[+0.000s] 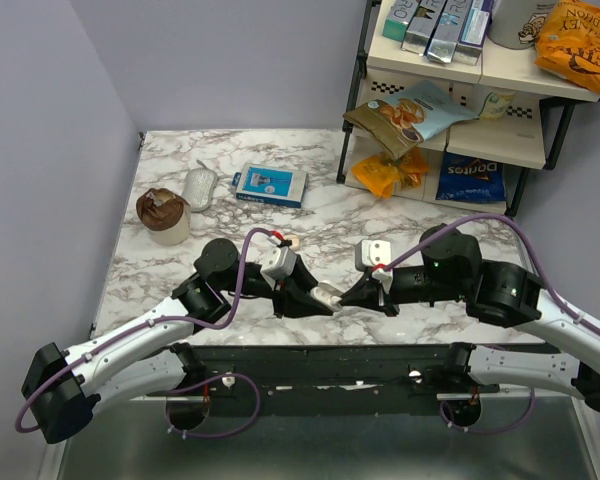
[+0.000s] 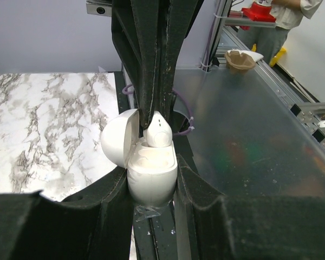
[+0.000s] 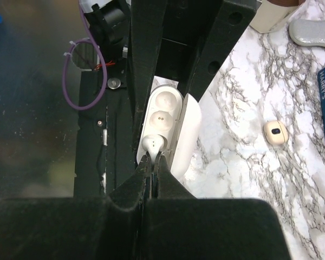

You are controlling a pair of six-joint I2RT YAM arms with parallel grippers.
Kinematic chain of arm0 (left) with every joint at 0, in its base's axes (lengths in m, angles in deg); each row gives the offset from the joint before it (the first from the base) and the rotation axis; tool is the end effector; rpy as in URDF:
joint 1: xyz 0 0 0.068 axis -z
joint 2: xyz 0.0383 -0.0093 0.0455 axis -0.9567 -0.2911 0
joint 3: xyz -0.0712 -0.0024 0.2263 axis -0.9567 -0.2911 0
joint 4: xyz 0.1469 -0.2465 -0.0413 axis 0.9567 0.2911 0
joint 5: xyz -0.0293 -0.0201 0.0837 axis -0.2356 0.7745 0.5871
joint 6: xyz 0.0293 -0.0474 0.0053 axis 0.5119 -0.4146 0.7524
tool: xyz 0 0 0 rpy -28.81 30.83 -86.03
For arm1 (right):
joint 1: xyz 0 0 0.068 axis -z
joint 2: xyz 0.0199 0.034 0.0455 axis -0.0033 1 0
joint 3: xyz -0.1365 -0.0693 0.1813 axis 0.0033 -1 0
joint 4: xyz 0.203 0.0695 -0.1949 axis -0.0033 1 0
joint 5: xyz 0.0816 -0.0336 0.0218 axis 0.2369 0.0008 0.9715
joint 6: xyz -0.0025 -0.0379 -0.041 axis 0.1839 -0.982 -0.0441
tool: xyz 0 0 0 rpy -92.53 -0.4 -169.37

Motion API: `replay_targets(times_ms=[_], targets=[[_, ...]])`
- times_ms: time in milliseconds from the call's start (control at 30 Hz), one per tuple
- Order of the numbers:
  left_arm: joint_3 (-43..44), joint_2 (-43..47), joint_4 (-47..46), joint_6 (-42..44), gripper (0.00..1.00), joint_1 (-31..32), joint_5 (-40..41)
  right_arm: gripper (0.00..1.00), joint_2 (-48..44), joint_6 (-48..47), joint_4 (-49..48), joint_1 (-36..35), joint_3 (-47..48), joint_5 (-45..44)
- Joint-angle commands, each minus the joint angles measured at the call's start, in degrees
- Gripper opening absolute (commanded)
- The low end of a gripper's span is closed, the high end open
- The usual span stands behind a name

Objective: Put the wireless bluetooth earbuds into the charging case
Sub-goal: Place the earbud in the charging case.

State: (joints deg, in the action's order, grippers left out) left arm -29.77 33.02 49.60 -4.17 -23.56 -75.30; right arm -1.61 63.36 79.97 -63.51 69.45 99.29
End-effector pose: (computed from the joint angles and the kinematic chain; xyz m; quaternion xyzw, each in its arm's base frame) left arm 0.1437 -0.2163 0.2807 0.4942 0.4648 -0.6138 0.4038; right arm 0.0902 0.2124 0.3775 -0.5868 0.5799 0.3624 0.4336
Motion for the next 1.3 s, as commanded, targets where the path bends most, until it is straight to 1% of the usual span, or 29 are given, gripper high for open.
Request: replay_targets(times_ms=[0,167,267,367,400,467,767,833,867,933,1033,1267], targets=[[0.77,0.63,-4.08,-0.67,0.0,0.58,-0.41,0.01,0.83,0.11,-1.61,-0.55,-1.72,-3.4],[0.33,1.34,-4.69,-0.76,0.0,0.58,0.3,0.01,1.18,0.47,-1.26,-0.63,-1.9,-3.49],[0.06,1.86,-4.6,-0.58,0.0,0.58,1.09,0.05,1.36,0.64,-0.74,-0.72,-2.08,-3.49],[0.06,2.22,-4.78,-0.32,0.0,0.58,1.62,0.05,1.27,0.64,-0.21,-0.9,-2.43,-4.45],[0.06,2.22,-4.78,-0.32,0.0,0.58,1.7,0.03,1.1,0.64,-0.12,-0.9,-2.6,-4.54],[0.06,2.39,-4.96,-0.32,0.0,0.58,2.14,0.01,0.92,0.64,-0.03,-0.9,-2.78,-4.89],[-0.2,2.92,-5.48,0.12,0.0,0.58,3.46,0.02,0.48,0.82,0.32,-1.07,-3.22,-6.56],[-0.38,3.01,-5.48,0.21,0.0,0.58,3.64,0.04,0.31,0.82,0.41,-1.16,-3.31,-6.91],[-0.38,3.09,-5.48,0.21,0.0,0.58,3.81,0.07,0.22,0.82,0.41,-1.16,-3.39,-7.18],[-0.38,3.18,-5.48,0.12,0.0,0.58,3.81,0.16,0.3,1.08,0.49,-1.16,-3.22,-7.44],[-0.38,3.01,-5.48,0.21,0.0,0.58,3.99,0.25,0.13,1.26,0.32,-1.16,-3.22,-7.62],[-0.81,3.1,-5.57,0.21,0.0,0.58,4.43,0.36,-0.57,2.13,-0.12,-1.07,-2.34,-8.93]])
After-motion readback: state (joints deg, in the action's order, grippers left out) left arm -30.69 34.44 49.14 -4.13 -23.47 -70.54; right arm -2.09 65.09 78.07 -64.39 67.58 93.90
